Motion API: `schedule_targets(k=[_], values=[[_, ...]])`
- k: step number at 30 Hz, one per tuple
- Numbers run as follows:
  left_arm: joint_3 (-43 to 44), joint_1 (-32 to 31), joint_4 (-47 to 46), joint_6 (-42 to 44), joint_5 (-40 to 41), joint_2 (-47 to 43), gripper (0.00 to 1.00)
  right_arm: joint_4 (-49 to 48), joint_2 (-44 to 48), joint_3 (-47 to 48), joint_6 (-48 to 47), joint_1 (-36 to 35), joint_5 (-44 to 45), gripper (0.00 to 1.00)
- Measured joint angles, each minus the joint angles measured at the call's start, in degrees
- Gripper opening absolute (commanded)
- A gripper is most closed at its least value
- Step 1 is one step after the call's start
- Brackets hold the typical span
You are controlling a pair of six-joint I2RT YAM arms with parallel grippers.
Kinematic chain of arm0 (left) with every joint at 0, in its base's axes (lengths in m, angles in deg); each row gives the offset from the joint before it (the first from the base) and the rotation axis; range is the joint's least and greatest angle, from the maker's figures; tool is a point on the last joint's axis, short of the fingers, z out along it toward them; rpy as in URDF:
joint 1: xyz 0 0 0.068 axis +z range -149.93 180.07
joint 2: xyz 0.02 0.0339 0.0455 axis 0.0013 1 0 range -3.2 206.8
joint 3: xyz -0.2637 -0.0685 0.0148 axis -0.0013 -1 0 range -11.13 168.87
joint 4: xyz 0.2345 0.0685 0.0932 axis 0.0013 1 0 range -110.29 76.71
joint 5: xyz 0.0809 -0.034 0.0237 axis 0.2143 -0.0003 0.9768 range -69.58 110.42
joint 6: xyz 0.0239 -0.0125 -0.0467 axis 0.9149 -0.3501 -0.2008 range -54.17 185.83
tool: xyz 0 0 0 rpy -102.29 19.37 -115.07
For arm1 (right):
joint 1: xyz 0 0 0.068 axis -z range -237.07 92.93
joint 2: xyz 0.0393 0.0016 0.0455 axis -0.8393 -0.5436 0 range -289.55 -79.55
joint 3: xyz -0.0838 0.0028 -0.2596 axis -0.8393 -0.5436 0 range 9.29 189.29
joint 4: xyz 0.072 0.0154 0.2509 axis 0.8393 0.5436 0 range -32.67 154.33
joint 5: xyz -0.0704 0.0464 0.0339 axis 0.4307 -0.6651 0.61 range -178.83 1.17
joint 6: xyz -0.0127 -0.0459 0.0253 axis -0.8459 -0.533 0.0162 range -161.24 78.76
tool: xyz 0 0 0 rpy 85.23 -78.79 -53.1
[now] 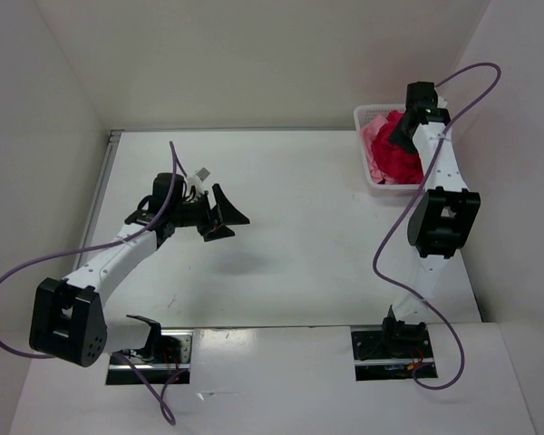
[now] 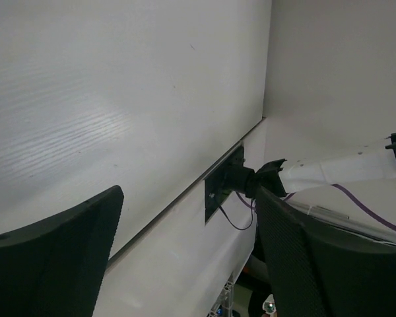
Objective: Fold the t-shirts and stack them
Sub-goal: Grab crumpled tshirt from bin with the right arm
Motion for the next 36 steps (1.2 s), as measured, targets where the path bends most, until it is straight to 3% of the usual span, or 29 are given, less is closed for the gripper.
schedule_targets(k=[2,8,11,12,13,14,17,23,26,27,30,32,34,36], values=[[0.04,0.70,0.24,0.63,-0.04,0.00,1.00,-0.02,-2.99,2.34,-0.11,0.00,-0.04,0.51],[1.11,1.14,0.79,2.21,-0.31,0.11,1.00,0.02,-9.70,5.55,-0.24,0.00,-0.04,0.58],[2.51,1.14,0.09,2.38,-1.05,0.94,0.82,0.00,-10.40,5.51,-0.17,0.00,0.17,0.58],[2.89,1.14,-0.15,2.45,-1.33,1.44,0.69,-0.15,-10.40,5.51,-0.17,0.00,0.35,0.58],[3.04,1.18,-0.26,2.40,-1.49,1.95,0.66,-0.24,-10.40,5.66,-0.20,0.00,0.46,0.53],[3.06,1.31,-0.35,2.84,-1.68,2.27,0.63,-0.26,-10.58,6.08,-0.22,0.00,0.59,0.38],[3.08,1.70,-0.28,3.50,-1.84,3.06,0.57,-0.48,-11.52,6.91,-0.28,0.00,0.98,0.21],[4.39,2.54,-0.39,3.74,-2.16,3.56,0.66,-1.64,-11.87,6.69,-0.42,0.11,1.25,0.15],[5.20,2.62,-0.70,3.76,-2.32,4.02,0.69,-1.86,-11.87,6.69,-0.66,0.22,1.18,0.36],[5.33,2.64,-0.76,3.74,-2.29,4.13,0.71,-1.86,-11.87,6.69,-0.94,0.24,1.14,0.54],[5.77,2.67,-0.76,3.74,-2.27,4.44,0.71,-2.32,-11.76,6.23,-1.53,0.26,0.94,0.57],[5.84,2.89,-0.81,3.74,-2.08,4.52,0.71,-2.54,-11.65,5.57,-1.64,0.28,0.66,0.49],[5.95,3.13,-0.74,3.74,-1.81,4.52,0.71,-2.58,-11.63,4.98,-1.53,0.31,0.33,0.27],[6.60,3.45,-0.63,3.78,-1.68,4.74,0.71,-2.84,-11.52,4.07,-1.11,0.31,0.20,0.14]])
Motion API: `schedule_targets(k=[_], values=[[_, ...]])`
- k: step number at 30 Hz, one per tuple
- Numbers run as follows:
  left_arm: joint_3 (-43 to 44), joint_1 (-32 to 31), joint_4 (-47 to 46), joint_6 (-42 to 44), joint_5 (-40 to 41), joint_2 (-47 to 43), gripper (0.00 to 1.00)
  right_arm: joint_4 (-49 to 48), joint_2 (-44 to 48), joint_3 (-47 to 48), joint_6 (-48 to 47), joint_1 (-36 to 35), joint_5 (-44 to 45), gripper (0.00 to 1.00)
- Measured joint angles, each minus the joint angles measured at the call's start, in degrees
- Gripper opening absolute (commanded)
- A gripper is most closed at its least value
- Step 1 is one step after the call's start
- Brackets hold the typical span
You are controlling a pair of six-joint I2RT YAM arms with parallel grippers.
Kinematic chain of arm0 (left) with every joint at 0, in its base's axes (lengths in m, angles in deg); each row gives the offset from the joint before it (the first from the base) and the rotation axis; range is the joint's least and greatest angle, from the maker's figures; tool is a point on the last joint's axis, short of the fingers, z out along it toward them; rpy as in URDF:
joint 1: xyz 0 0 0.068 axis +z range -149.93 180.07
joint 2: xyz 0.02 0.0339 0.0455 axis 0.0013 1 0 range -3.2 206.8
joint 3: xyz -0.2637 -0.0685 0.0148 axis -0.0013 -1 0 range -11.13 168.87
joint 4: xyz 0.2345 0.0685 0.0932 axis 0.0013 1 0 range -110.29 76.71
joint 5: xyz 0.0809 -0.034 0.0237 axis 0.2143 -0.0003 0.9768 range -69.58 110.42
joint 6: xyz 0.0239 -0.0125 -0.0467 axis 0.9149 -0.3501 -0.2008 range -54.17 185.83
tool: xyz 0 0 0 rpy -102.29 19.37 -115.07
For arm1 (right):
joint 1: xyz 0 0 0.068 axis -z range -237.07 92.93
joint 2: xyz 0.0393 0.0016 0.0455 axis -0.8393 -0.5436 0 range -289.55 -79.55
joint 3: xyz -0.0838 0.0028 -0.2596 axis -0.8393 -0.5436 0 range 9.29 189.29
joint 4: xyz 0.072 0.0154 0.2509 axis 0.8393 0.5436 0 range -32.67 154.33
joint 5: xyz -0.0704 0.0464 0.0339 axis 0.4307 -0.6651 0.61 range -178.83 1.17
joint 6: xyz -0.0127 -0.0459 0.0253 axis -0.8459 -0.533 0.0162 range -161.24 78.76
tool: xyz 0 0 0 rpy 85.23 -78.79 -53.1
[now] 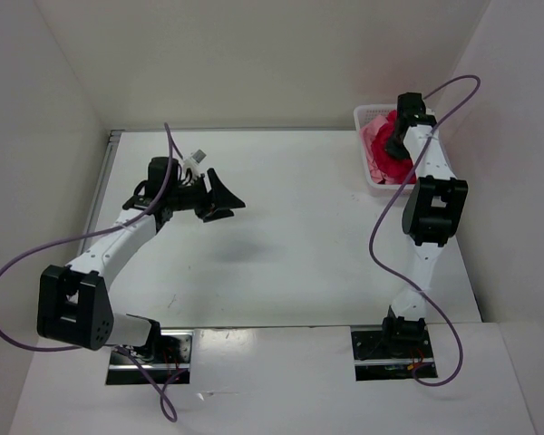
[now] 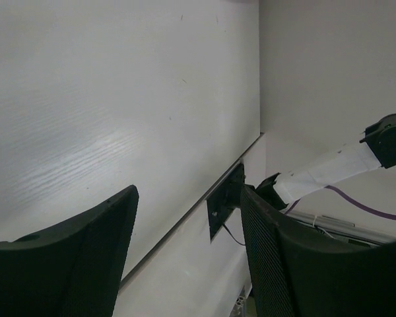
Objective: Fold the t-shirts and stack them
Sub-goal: Grab crumpled tshirt from bin with the right arm, then move the tshirt to the center of the board
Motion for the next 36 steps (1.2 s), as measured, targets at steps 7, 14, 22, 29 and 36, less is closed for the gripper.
schedule_targets(k=[7,14,22,29,36], values=[[5.97,1.25,1.20,0.28,0.31,2.86,0.71,0.13,3.10,-0.96,1.99,0.02,-1.38,0.00],[14.12,1.42,1.22,0.00,1.66,5.81,0.71,3.41,10.21,17.73,2.80,-0.81,-5.33,0.00],[16.46,5.46,1.18,-1.68,3.48,6.91,0.71,-9.40,30.91,25.53,11.61,-8.70,-29.20,0.00],[16.59,10.91,1.20,-2.23,6.67,7.06,0.71,-30.56,29.20,41.31,31.76,-9.07,-51.08,0.00],[16.44,13.57,1.38,-3.13,9.55,6.38,0.71,-37.57,34.14,23.23,34.45,-9.25,-60.02,0.00]])
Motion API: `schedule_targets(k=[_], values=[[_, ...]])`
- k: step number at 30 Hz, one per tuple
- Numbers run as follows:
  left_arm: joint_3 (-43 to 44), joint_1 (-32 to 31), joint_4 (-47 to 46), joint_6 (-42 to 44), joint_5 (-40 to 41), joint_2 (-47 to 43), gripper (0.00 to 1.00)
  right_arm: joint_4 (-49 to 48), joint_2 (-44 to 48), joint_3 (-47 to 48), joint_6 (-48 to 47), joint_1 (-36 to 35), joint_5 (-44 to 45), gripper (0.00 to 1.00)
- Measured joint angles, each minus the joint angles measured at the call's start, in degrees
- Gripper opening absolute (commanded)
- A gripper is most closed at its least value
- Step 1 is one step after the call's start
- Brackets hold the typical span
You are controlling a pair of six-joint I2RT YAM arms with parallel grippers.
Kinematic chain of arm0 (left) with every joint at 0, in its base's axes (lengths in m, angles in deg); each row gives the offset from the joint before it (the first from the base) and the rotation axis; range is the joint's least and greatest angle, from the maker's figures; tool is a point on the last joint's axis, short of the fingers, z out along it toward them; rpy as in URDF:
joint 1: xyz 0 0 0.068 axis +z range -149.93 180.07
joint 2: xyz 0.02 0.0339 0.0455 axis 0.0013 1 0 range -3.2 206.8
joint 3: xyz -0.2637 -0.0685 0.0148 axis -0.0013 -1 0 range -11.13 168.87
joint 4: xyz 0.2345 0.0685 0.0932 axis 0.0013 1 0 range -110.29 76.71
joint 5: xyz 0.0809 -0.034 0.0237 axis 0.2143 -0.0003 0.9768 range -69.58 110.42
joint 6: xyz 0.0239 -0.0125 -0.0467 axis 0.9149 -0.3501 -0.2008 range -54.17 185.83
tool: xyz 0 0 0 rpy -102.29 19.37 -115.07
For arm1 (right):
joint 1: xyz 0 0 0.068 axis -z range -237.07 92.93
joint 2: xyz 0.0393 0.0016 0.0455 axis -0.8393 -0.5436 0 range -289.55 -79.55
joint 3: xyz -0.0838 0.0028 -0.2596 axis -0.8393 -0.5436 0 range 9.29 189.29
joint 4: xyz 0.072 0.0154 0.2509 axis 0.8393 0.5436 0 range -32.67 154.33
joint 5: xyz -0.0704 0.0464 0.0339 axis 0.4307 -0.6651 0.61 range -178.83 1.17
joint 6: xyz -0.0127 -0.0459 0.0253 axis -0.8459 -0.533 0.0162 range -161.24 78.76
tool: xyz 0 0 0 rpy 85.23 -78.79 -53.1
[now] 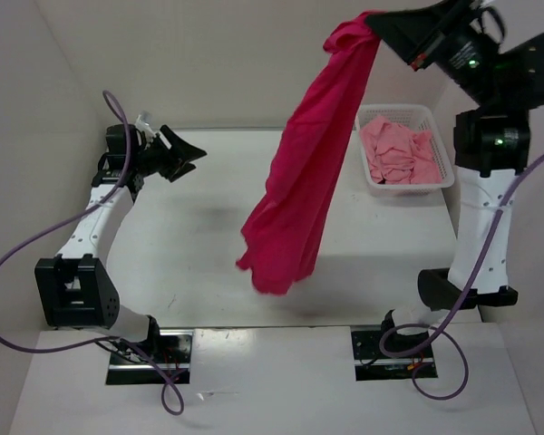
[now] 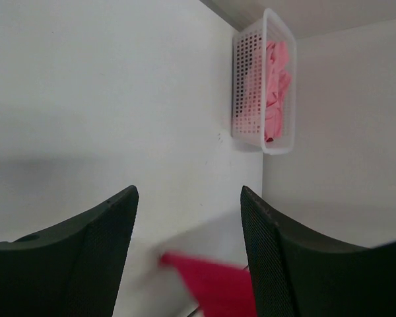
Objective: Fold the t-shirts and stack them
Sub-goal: Move the tshirt to the center of the board
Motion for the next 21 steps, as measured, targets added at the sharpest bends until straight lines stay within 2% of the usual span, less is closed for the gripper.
schedule_targets(k=[5,8,10,13,15,19,20,21], values=[[-3.28,0.15,1.07,2.40,2.05,-2.84,0.68,-1.36,2.99,-27.89,-6.91,-0.31,-1.22,0.00],[-6.78,-0.31,2.47,4.90,3.04,-4.52,0.65,1.42,-1.97,-40.92,-11.41,-0.85,0.17,0.00],[-9.68,-1.31,3.58,7.15,4.59,-5.27,0.61,4.92,-7.54,-46.14,-14.69,-1.31,2.27,0.00],[-13.09,-4.87,5.51,9.81,6.60,-5.35,0.61,10.40,-13.94,-47.50,-18.36,-2.51,5.38,0.00],[-14.67,-9.73,7.26,11.26,9.38,-5.33,0.61,12.76,-16.33,-47.10,-20.44,-3.72,8.04,0.00],[-15.67,-20.61,8.39,13.29,12.11,-4.52,0.65,17.92,-18.80,-38.62,-23.87,-5.51,13.62,0.02],[-16.96,-25.92,8.11,13.51,12.55,-2.29,0.67,19.45,-19.28,-27.19,-26.08,-5.77,18.08,0.42],[-17.11,-26.91,8.24,13.29,12.90,-1.18,0.67,19.80,-19.12,-25.77,-26.23,-5.77,19.43,0.51]])
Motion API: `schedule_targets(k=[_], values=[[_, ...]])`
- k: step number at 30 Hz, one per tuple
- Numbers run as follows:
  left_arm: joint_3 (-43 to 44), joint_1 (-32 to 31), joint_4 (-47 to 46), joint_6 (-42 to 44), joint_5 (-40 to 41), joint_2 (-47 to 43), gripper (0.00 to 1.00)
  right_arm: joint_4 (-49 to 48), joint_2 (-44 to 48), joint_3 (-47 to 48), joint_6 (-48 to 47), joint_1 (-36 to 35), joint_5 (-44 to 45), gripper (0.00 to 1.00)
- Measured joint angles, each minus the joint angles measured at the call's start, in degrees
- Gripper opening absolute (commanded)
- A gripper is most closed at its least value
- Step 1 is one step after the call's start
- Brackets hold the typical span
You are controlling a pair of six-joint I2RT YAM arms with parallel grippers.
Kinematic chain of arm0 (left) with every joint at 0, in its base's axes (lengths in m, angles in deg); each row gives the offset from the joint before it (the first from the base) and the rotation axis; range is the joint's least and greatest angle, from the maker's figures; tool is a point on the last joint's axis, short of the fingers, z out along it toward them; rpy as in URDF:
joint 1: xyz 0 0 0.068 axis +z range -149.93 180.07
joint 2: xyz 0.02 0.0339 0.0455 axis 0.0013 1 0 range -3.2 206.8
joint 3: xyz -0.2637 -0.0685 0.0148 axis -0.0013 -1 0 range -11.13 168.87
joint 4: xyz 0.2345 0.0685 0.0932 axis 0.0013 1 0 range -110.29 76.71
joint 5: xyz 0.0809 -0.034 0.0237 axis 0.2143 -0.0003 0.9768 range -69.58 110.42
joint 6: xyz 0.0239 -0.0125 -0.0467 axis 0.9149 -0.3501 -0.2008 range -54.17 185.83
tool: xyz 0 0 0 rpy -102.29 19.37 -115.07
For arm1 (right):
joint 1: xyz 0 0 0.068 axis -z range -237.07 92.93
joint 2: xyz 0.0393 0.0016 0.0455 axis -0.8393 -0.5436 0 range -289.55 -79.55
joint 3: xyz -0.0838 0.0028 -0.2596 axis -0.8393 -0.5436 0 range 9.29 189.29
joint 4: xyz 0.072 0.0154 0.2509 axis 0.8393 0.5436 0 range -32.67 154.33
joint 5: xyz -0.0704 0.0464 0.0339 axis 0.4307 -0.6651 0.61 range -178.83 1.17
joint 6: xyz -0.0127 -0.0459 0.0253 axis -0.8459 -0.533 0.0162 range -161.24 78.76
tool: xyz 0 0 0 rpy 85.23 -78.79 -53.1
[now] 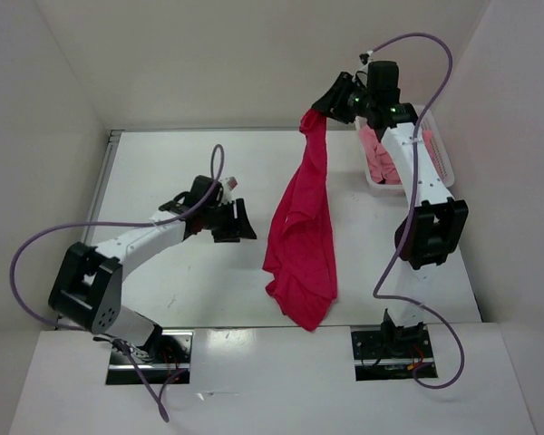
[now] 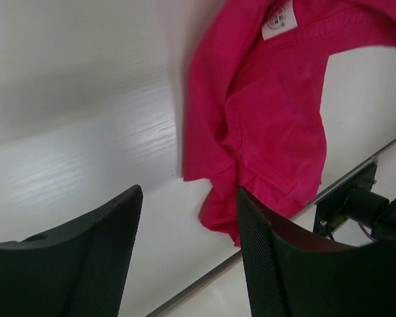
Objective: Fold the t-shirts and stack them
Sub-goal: Move the tshirt to the center of the board
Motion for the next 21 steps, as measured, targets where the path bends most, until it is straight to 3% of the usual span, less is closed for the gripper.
schedule_targets(k=[3,6,7,11,13,16,17,21], values=[[0.33,-2.84,-2.62,-0.26,0.70,5.18,0.65,0.39,1.57,-1.64,-1.57,-0.13,5.51,0.59],[-0.92,-5.11,-2.95,-1.22,0.52,9.09,0.64,2.49,5.81,-12.39,-3.02,-0.76,11.32,0.61],[-1.55,-5.20,-2.89,-1.51,0.39,9.57,0.62,3.26,6.84,-15.61,-3.34,-1.11,12.70,0.57],[-2.19,-5.01,-3.48,-2.40,0.00,9.70,0.61,5.42,11.54,-30.97,-4.42,-4.31,16.92,0.17],[-2.69,-4.87,-4.61,-3.13,0.00,9.66,0.60,6.67,13.46,-36.63,-4.17,-7.91,18.86,0.11],[-4.04,-4.85,-5.68,-4.37,-0.13,9.46,0.59,7.63,14.56,-40.76,-3.02,-17.99,21.22,0.13],[-4.61,-4.85,-5.84,-4.61,-0.28,9.33,0.56,7.45,14.53,-41.35,-2.56,-22.05,21.68,0.22],[-6.99,-4.48,-5.70,-6.23,-0.31,7.37,0.52,6.38,14.49,-43.43,-1.14,-32.68,21.92,0.37]])
